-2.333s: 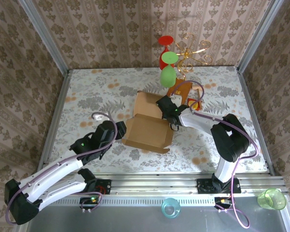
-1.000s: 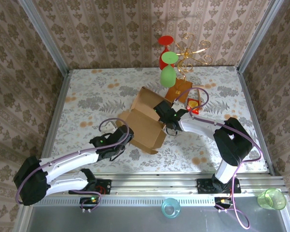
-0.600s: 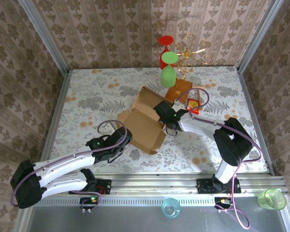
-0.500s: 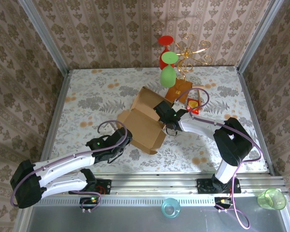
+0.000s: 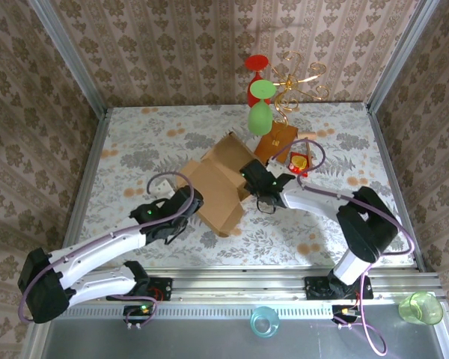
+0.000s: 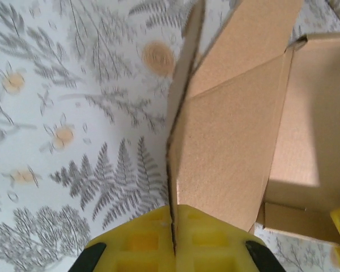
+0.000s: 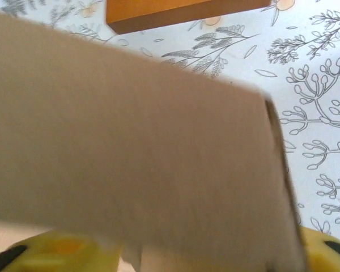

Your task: Fold the paper box

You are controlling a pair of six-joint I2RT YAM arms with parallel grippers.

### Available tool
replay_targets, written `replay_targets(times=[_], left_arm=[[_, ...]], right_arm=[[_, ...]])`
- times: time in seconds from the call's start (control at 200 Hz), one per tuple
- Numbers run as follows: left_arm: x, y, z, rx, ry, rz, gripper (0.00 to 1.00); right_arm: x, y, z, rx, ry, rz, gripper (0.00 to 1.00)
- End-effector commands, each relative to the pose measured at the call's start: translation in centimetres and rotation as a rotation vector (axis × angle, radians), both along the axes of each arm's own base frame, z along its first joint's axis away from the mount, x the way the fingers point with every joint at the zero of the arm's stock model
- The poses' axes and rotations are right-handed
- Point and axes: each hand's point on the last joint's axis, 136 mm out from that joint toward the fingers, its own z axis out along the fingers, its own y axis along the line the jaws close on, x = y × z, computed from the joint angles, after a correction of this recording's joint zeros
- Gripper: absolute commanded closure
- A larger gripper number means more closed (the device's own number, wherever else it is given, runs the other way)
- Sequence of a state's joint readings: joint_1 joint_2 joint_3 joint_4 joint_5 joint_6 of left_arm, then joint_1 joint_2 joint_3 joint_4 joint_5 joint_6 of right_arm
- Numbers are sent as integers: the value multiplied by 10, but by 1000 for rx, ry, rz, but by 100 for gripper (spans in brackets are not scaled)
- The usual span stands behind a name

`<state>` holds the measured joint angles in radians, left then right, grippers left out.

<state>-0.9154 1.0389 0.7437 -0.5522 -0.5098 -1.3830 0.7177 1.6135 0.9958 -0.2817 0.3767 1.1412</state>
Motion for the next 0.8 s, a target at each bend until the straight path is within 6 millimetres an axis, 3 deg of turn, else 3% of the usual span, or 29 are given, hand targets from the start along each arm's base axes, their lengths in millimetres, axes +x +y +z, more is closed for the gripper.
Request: replay_targets(times=[0.0,0.22,0.345,0.635,0.73,0.795], left_arm=[[7,20,18,247,-20,-138,100],[22,58,53,588,39,-237,100],[33,60,74,750,21,-314,100],[56,13,108,986,-211,-651,100],[62,5,115,1084,-234,-713,100],[64,-12,113,1140,-258,-832,100]], right_arm=[[-5,15,48,74,-137,96,37],[-26,25,111,137,-277,294,28],[-31,33,139,129,-373,412,28],[-28,32,181,-83,-745,638,36],[-15,27,186,-119,-845,673,37],[-8,35,187,-142,-894,758,37]])
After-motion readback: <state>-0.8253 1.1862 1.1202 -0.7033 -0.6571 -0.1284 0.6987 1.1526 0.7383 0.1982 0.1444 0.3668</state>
